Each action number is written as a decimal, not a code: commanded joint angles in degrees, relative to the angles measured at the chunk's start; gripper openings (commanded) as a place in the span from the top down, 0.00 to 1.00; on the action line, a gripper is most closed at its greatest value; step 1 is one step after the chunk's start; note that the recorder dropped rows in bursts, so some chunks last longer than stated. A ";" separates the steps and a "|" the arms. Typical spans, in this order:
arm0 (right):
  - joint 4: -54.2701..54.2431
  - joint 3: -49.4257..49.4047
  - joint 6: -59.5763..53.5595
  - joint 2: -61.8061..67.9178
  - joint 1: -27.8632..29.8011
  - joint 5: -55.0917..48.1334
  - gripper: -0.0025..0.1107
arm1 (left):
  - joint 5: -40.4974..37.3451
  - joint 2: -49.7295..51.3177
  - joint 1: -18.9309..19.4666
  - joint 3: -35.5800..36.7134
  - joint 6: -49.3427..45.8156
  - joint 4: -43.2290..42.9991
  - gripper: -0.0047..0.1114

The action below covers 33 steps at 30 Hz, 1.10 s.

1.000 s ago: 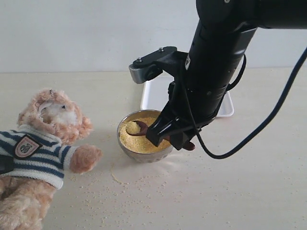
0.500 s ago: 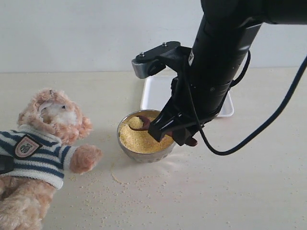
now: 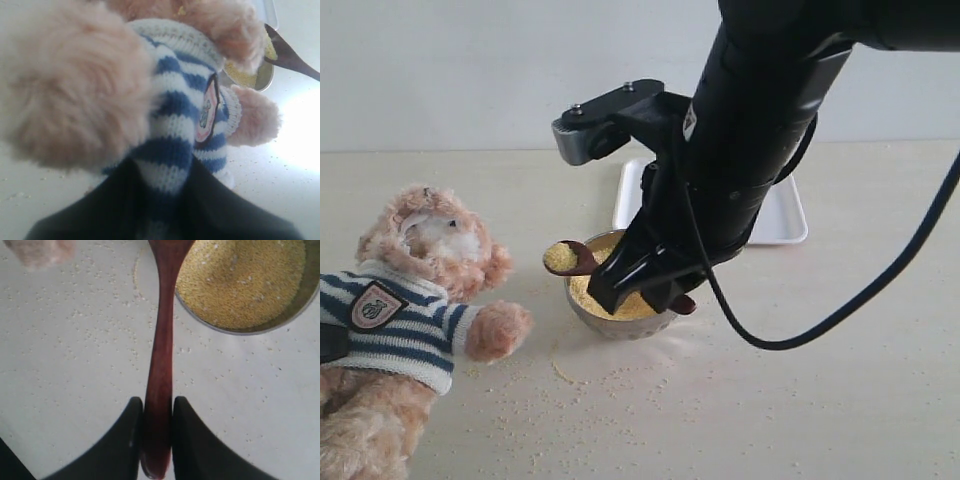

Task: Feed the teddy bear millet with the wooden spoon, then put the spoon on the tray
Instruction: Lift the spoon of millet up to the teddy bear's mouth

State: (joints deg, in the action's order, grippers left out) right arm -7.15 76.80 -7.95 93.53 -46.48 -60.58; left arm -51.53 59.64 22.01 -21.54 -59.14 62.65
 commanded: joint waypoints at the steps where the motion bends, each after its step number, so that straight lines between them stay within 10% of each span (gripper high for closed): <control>1: 0.14 -0.14 -0.46 -0.59 -2.23 1.43 0.98 | -0.48 -0.46 0.14 0.10 -0.36 0.91 0.92; 33: 14.30 21.24 -1.77 9.85 -14.39 -5.96 0.98 | -0.48 -0.46 0.14 0.10 -0.36 0.91 0.92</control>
State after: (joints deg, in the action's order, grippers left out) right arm 2.43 97.17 -9.02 102.75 -59.48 -66.84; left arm -51.53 59.64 22.01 -21.54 -59.14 62.65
